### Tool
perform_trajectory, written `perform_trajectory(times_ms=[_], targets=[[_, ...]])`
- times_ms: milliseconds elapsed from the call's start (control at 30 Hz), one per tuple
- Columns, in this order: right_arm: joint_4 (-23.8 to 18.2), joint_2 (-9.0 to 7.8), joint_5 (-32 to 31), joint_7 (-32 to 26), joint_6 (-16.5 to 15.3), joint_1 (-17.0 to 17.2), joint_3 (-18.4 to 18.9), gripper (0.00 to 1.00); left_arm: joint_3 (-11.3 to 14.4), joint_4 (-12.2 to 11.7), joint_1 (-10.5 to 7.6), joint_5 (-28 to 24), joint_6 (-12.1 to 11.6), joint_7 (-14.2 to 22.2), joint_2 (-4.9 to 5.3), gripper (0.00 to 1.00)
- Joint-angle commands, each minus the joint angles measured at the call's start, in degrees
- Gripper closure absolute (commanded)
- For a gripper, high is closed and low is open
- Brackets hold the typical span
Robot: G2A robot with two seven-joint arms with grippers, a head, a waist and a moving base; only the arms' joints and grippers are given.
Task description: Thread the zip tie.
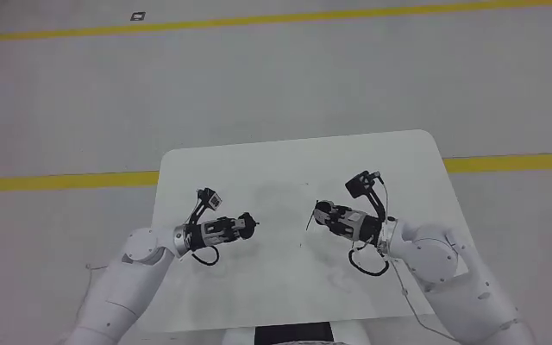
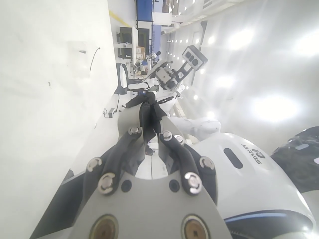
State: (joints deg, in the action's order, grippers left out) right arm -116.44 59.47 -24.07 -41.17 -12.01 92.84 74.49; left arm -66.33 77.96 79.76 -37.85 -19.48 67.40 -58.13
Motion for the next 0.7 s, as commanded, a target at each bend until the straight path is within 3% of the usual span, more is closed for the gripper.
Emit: perform_trajectory(times_ms=[0, 200, 367, 667], targets=[[-0.5, 0.12, -0.3, 0.9, 0.9, -0.1, -0.9, 1.0, 0.9, -1.4, -0.65, 0.4, 0.0, 0.6, -1.02, 1.0], [-1.6, 0.54, -0.7, 2.6, 2.9, -0.9, -4.0, 1.0, 2.3, -4.6, -2.31, 0.9, 0.0, 1.2, -4.33, 1.0], [-1.4, 0.76, -1.3, 3.9, 4.3, -1.1, -5.5, 1.0, 1.5, -5.8, -3.06, 1.8, 0.0, 1.1, -6.65, 1.0], [-1.4, 0.76, -1.3, 3.9, 4.3, -1.1, -5.5, 1.0, 1.5, -5.7, -3.15, 2.3, 0.0, 1.2, -6.76, 1.0]])
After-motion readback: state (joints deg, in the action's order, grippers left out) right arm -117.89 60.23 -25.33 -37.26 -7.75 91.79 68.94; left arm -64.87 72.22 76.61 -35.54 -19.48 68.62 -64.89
